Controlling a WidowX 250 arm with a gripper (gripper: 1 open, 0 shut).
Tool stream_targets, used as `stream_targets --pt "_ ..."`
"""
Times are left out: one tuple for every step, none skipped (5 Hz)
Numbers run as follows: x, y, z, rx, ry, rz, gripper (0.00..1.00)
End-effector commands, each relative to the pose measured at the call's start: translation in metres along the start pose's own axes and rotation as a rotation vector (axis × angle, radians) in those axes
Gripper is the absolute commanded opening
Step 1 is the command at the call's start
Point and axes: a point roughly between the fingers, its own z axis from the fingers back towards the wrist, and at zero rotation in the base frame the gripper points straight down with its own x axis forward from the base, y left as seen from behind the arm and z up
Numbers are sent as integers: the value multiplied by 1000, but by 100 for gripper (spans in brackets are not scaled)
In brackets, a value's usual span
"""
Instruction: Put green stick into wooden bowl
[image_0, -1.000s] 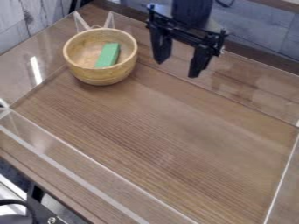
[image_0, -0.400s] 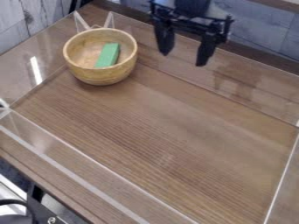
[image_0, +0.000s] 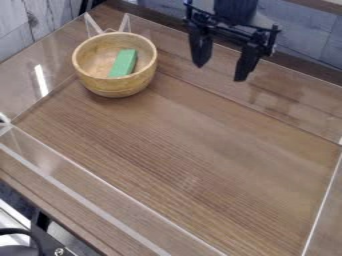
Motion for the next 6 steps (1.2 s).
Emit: stream_targets --pt "8 -2 14 9 -45 45 100" --pt "8 13 4 12 -37 47 100" --pt "5 28 -4 11 -30 49 100" --pt "1 21 5 -10 -30 10 100" --pt "-1 8 15 -25 -32 -25 100" --pt "9 2 17 -24 -40 18 100"
